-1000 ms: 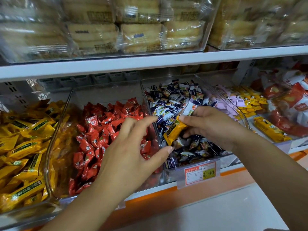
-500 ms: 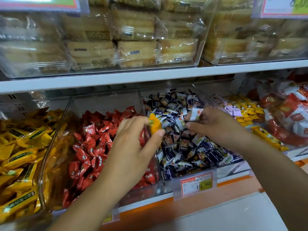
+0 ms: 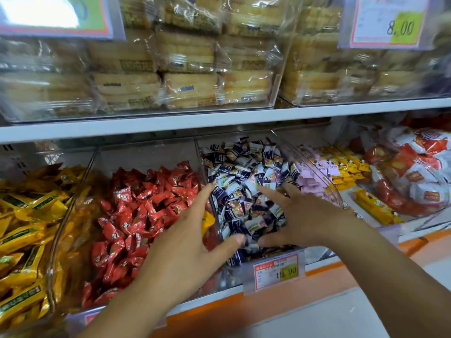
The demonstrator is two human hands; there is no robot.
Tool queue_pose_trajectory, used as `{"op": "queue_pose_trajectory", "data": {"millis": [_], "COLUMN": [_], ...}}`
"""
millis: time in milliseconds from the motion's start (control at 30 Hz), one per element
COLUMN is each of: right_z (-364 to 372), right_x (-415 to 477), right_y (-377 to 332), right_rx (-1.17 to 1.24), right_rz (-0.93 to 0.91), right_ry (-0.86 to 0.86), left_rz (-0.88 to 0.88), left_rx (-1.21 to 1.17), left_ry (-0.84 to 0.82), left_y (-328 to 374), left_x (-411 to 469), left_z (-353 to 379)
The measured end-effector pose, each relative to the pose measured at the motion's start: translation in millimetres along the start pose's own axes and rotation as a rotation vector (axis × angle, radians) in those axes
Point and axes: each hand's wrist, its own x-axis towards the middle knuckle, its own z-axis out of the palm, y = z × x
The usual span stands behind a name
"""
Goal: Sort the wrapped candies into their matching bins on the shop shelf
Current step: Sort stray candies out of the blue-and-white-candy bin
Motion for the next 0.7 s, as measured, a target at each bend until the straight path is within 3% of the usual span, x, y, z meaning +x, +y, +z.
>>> {"op": "queue_pose_trajectory", "data": {"millis": [100,333,567,633,700], "right_z": [13,22,11,-1,-17], "right_x": [13,25,42,44,38], "right_y": [-1,3,-11,-22,-28], "right_rx": [0.000,0.189,0.662,0.774,0.824], "right_rz": [0.000,-0.036,-0.175,-0.196,-0.247], "right_ry": [0.049,0.373,0.563,0.537,0.376], "left_rz": [-0.029,-0.017,-0.009,-0.014,-0.012], "left_rx": [0.086,0.002,0.009,0.011,0.016], "left_ry": [-0.019,-0.085,-0.096,-0.106,-0.106], "left_y": [1,-11,-11,-11,-12], "left_x": [-2,5,8,7,7], "left_z": [3,6,5,5,5]}}
